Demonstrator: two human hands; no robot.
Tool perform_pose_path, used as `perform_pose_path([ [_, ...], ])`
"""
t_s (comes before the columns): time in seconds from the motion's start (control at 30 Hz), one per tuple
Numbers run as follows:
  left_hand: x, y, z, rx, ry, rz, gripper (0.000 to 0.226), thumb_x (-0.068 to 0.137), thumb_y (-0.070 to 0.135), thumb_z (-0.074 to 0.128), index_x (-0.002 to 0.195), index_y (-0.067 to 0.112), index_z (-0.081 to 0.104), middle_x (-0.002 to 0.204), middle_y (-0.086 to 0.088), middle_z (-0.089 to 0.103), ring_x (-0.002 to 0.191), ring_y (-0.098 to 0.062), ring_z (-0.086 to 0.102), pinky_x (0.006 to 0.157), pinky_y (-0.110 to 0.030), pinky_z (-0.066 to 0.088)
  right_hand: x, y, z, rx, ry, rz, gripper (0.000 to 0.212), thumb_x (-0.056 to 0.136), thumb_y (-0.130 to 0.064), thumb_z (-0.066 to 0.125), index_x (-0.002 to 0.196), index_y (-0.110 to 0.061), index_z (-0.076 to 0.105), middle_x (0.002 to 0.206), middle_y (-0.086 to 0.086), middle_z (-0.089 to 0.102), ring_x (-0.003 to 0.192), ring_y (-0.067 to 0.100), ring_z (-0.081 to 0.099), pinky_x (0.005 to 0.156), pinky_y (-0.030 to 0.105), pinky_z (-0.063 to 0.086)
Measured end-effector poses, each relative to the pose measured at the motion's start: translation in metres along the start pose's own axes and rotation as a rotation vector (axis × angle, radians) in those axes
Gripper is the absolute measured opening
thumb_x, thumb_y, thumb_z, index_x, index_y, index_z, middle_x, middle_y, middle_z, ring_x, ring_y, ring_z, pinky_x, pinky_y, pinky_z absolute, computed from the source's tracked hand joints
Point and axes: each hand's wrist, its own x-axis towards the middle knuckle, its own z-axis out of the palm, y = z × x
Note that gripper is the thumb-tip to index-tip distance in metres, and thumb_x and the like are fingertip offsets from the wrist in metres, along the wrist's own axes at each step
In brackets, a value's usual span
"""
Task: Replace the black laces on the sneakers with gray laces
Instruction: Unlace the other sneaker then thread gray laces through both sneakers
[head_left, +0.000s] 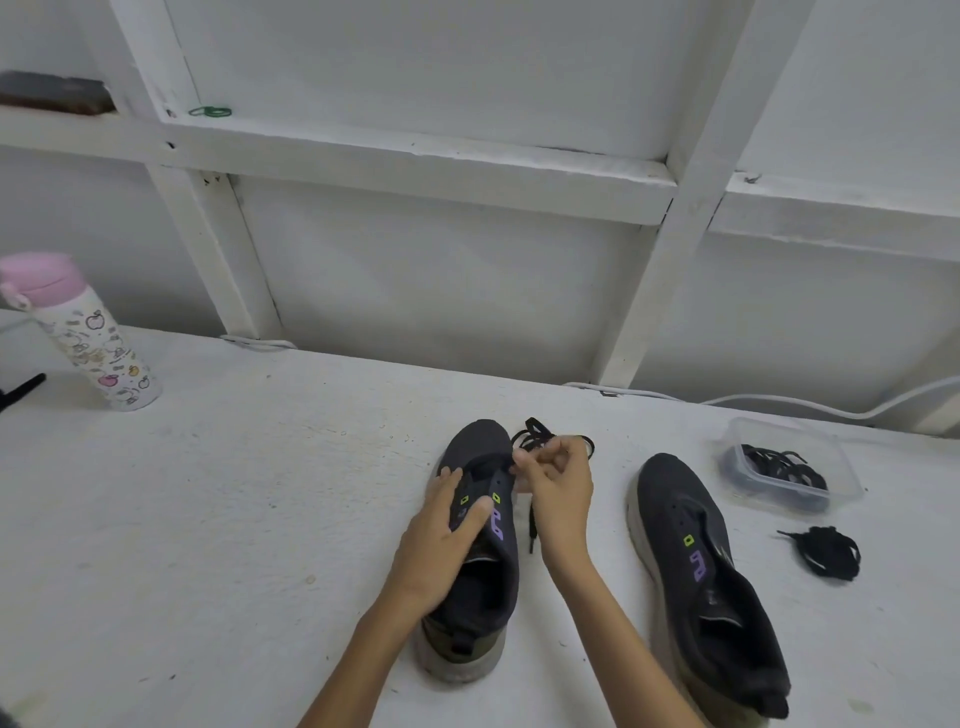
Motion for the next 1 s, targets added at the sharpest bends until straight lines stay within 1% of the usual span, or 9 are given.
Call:
perform_pose_path([
  [0.1, -0.004, 0.001, -0.003, 0.075, 0.202, 0.183, 0.020, 0.095, 0.029, 0.057, 0.113, 0.035, 0.060, 0.121, 0.023, 0.058, 0.115, -0.002, 0.055, 0.095, -0.024, 0.046, -0.013, 0.009, -0.005, -0.020, -0.008, 0.004, 0.019, 0.083, -0.007, 0.074, 0.076, -0.006, 0.056, 0.072, 0.007, 0.065, 0.066, 0.013, 0.063, 0.060, 0.034, 0.056],
  [0.2, 0.003, 0.014, -0.005, 0.332, 0.209, 0.210, 0.013, 0.090, 0.024, 0.057, 0.093, 0.035, 0.063, 0.101, 0.020, 0.059, 0.095, -0.002, 0.055, 0.079, -0.023, 0.048, -0.017, 0.014, -0.002, -0.050, -0.065, 0.049, 0.009, 0.082, -0.014, 0.077, 0.080, -0.015, 0.068, 0.078, -0.003, 0.070, 0.072, 0.013, 0.065, 0.054, 0.024, 0.053],
  [0.3, 0.018, 0.026, -0.008, 0.475, 0.130, 0.117, 0.018, 0.089, 0.029, 0.058, 0.105, 0.033, 0.066, 0.108, 0.012, 0.061, 0.096, -0.009, 0.058, 0.082, -0.028, 0.050, -0.010, 0.017, 0.001, -0.125, -0.075, 0.040, 0.010, 0.080, -0.020, 0.079, 0.084, -0.025, 0.071, 0.087, -0.001, 0.071, 0.079, 0.014, 0.067, 0.065, 0.033, 0.056],
  [0.37, 0.024, 0.030, -0.010, 0.509, 0.101, 0.116, 0.023, 0.088, 0.034, 0.061, 0.110, 0.033, 0.068, 0.107, 0.010, 0.063, 0.096, -0.012, 0.060, 0.081, -0.030, 0.051, -0.006, 0.016, 0.000, -0.163, -0.088, 0.020, 0.012, 0.079, -0.018, 0.079, 0.077, -0.027, 0.071, 0.088, 0.002, 0.070, 0.076, 0.007, 0.065, 0.067, 0.031, 0.055],
  [0.53, 0.028, 0.031, -0.011, 0.401, 0.078, 0.107, 0.020, 0.082, 0.039, 0.070, 0.102, 0.036, 0.069, 0.082, 0.017, 0.060, 0.082, -0.006, 0.059, 0.074, -0.025, 0.047, 0.005, 0.010, -0.003, -0.193, -0.147, -0.049, 0.020, 0.080, -0.008, 0.075, 0.067, -0.022, 0.071, 0.066, -0.010, 0.068, 0.063, 0.000, 0.057, 0.064, 0.015, 0.045],
  [0.63, 0.035, 0.032, -0.012, 0.380, 0.053, 0.101, 0.025, 0.082, 0.034, 0.071, 0.107, 0.036, 0.068, 0.092, 0.018, 0.069, 0.083, -0.005, 0.061, 0.080, -0.027, 0.051, 0.012, 0.012, -0.001, -0.257, -0.187, -0.047, 0.028, 0.084, -0.008, 0.070, 0.064, -0.026, 0.061, 0.062, -0.017, 0.064, 0.061, 0.001, 0.054, 0.062, 0.020, 0.044],
  [0.7, 0.040, 0.034, -0.013, 0.425, 0.060, 0.102, 0.024, 0.084, 0.031, 0.068, 0.108, 0.037, 0.069, 0.092, 0.018, 0.071, 0.087, -0.008, 0.063, 0.080, -0.027, 0.050, 0.015, 0.014, 0.001, -0.303, -0.196, -0.045, 0.031, 0.086, -0.009, 0.067, 0.064, -0.027, 0.055, 0.063, -0.014, 0.061, 0.061, 0.005, 0.052, 0.062, 0.028, 0.045],
  [0.83, 0.050, 0.039, -0.013, 0.550, 0.134, 0.122, 0.014, 0.083, 0.036, 0.065, 0.095, 0.039, 0.072, 0.088, 0.017, 0.072, 0.090, -0.010, 0.065, 0.075, -0.024, 0.046, 0.011, 0.016, 0.005, -0.355, -0.175, -0.031, 0.031, 0.092, -0.009, 0.059, 0.067, -0.020, 0.045, 0.064, -0.007, 0.051, 0.061, 0.007, 0.044, 0.062, 0.026, 0.036],
  [1.0, 0.050, 0.031, -0.003, 0.565, 0.173, 0.190, 0.012, 0.085, 0.030, 0.059, 0.090, 0.034, 0.069, 0.087, 0.015, 0.069, 0.084, -0.010, 0.062, 0.068, -0.023, 0.041, 0.008, 0.010, 0.007, -0.143, -0.106, 0.067, 0.023, 0.104, -0.015, 0.040, 0.081, -0.013, 0.042, 0.072, 0.000, 0.061, 0.058, 0.012, 0.050, 0.056, 0.026, 0.043],
])
